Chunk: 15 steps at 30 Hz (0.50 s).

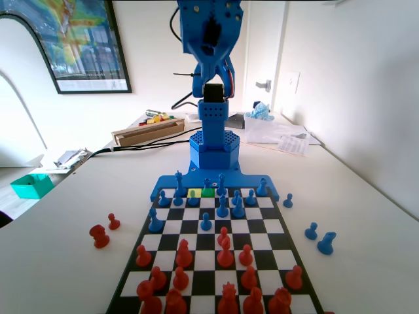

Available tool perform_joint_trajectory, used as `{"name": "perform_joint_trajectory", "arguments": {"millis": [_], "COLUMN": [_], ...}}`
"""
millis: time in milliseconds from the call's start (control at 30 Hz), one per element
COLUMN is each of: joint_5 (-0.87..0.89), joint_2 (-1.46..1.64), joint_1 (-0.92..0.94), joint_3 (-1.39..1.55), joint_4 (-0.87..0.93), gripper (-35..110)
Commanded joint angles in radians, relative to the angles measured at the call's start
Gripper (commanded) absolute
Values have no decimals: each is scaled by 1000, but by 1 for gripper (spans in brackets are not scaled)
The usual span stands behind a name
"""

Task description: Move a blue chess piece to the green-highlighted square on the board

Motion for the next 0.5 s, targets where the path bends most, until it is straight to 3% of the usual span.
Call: {"name": "perform_joint_trajectory", "arguments": {"millis": [0,467], "joint_5": [31,58], "joint_2": [138,388], "joint_1": [-14,-49], "joint_3": [-12,149], "joint_4": [35,-31], "gripper": [3,2]}}
